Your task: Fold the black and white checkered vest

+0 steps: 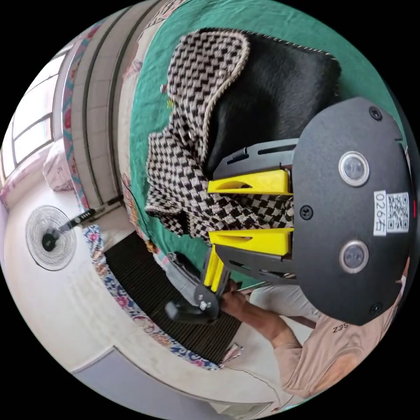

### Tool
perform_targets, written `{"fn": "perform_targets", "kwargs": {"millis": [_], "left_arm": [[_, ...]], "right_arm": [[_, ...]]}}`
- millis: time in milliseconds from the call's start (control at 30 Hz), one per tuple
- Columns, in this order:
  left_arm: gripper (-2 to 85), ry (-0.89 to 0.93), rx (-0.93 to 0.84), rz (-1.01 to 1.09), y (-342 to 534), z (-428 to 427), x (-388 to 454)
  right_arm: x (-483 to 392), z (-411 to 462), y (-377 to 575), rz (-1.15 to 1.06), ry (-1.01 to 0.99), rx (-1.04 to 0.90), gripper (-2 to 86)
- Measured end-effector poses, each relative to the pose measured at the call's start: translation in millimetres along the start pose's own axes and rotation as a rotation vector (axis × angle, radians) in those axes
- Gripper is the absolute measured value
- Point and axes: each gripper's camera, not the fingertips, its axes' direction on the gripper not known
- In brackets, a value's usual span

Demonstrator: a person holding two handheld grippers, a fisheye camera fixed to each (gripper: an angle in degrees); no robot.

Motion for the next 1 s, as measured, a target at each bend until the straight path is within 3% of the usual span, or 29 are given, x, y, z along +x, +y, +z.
{"fn": "perform_targets", "kwargs": {"millis": [100, 200, 300, 367, 467, 567, 800, 867, 1000], "left_arm": [[4.8, 0.212, 0.136, -0.082, -12, -25, -38], [4.6, 0.414, 0.410, -0.256, -31, -65, -96], [4.9, 0.390, 0.656, -0.301, -80, -99, -126], [5.9, 0.444, 0.772, -0.203, -123, -105, -122], [11.1, 0.615, 0.642, -0.066, -199, -79, -101], [9.5, 0.581, 0.480, -0.021, -228, -42, -70], [1.6, 0.404, 0.264, -0.090, -178, 7, -51], [4.4, 0.316, 0.247, -0.065, -164, 8, -44], [15.3, -0.159, 0.142, 0.083, -161, 29, 0]], "right_arm": [[-2, 26, 38, -0.024, 0.101, -0.146, 1.7], [-17, -47, 89, -0.135, 0.054, -0.024, -0.6], [-45, -121, 140, -0.336, -0.115, -0.023, -1.3], [-69, -144, 186, -0.527, -0.335, -0.233, -1.4], [-90, -143, 244, -0.655, -0.566, -0.532, -1.4], [-99, -142, 279, -0.685, -0.405, -0.669, -1.4], [-59, -182, 282, -0.525, -0.423, -0.728, -1.4], [-46, -209, 266, -0.490, -0.445, -0.670, -1.4], [-16, -232, 234, -0.386, -0.509, -0.599, -1.3]]}}
